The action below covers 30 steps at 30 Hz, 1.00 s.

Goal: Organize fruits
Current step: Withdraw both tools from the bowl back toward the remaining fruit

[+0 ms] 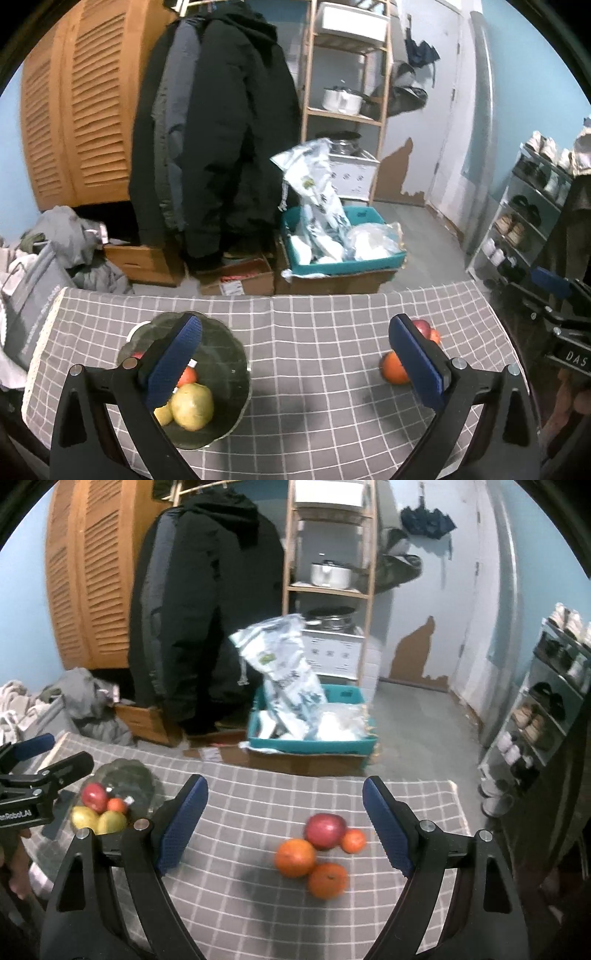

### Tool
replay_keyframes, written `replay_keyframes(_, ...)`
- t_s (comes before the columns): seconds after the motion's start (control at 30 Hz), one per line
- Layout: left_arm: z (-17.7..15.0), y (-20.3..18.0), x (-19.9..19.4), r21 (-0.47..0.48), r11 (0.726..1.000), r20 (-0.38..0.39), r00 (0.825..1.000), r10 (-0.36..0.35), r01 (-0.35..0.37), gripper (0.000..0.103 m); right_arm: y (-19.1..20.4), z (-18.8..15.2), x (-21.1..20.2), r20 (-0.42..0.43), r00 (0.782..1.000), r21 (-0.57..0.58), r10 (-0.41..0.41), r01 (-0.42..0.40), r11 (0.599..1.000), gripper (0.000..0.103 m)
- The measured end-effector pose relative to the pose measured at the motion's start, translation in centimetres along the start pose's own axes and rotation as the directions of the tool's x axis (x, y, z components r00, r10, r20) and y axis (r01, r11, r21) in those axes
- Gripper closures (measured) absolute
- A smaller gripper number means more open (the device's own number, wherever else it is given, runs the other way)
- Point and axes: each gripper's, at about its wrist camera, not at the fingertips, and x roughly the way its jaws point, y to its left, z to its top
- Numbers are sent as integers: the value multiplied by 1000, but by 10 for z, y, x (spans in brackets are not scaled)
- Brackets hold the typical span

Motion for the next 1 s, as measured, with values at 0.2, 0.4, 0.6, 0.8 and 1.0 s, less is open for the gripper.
replay_keyframes(0.2, -6, -24, 24, 24, 999, -56, 998, -32, 33, 1, -28, -13, 4, -34, 999, 41, -38, 40, 998, 18)
replay_keyframes(0.4, -13, -42, 40, 52, 997, -102, 994, -49, 54, 1, -50, -25, 13, -68, 996, 72, -53, 58, 996, 18)
replay_keyframes(0.6, -20, -57, 60, 82, 994, -153, 987, -57, 70, 1, -64, -41, 27, -120, 991, 89, -57, 68, 994, 18)
replay_keyframes(0.8, -35, -64, 94, 71, 994, -244, 967, -68, 87, 1, -70, -59, 55, -192, 981, 87, -39, 57, 995, 18)
replay_keyframes(1.0, -52, -76, 123, 117, 991, -295, 955, -30, 67, 1, -75, -80, 86, -269, 962, 93, -38, 66, 993, 18)
